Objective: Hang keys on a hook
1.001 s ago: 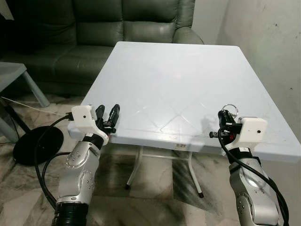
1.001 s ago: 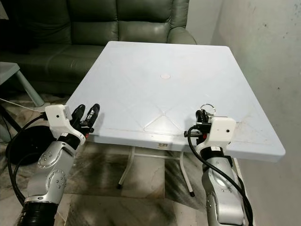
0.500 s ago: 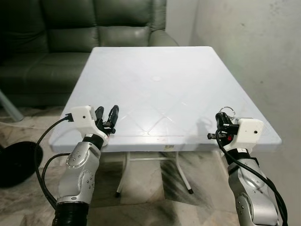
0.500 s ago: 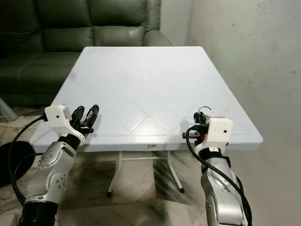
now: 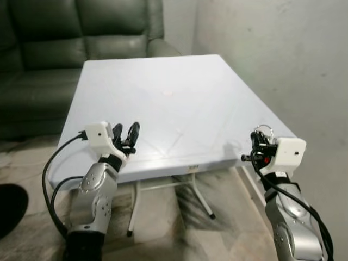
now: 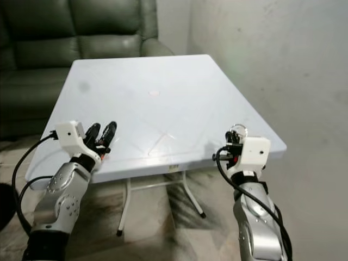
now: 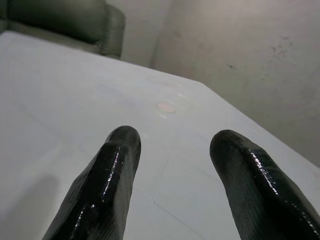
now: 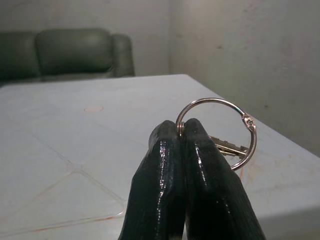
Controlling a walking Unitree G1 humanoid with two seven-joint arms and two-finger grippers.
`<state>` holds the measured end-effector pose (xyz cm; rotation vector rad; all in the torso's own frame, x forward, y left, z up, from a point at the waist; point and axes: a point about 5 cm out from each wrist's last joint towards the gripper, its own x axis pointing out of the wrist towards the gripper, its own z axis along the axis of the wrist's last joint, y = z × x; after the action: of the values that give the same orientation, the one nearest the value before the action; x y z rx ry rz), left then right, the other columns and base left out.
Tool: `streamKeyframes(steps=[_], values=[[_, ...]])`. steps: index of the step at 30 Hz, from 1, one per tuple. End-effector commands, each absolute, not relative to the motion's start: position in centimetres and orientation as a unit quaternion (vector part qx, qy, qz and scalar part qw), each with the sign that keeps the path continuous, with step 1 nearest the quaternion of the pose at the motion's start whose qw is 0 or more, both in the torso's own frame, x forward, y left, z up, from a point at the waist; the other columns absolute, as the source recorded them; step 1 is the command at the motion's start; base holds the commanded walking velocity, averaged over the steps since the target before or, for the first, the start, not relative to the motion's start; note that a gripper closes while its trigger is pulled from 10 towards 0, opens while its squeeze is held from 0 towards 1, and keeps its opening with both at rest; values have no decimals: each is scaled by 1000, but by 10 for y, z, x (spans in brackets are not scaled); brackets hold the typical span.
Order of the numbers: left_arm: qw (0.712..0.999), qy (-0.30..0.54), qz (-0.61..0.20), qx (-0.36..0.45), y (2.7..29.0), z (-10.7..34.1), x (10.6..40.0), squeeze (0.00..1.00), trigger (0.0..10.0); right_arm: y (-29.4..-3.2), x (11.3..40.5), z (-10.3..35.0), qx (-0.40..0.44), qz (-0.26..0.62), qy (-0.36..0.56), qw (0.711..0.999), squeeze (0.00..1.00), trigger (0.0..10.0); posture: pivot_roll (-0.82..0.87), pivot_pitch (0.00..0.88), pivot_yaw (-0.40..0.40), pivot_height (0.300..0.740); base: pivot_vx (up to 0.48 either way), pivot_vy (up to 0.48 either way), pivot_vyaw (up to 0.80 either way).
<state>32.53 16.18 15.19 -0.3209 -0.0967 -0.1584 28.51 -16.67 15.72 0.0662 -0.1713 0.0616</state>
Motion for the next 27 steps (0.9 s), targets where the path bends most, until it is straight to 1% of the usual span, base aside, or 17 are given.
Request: streamKeyframes(steps=[1, 27], values=[[983, -45, -83, -158, 156, 154, 328, 0, 10000, -174, 285, 160, 29, 19, -88, 996, 0, 10000, 34, 57, 2, 740, 0, 0, -763], [983, -32, -80, -160, 154, 155, 332, 0, 10000, -175, 285, 163, 29, 11, -90, 995, 0, 10000, 31, 70, 9, 740, 0, 0, -763]])
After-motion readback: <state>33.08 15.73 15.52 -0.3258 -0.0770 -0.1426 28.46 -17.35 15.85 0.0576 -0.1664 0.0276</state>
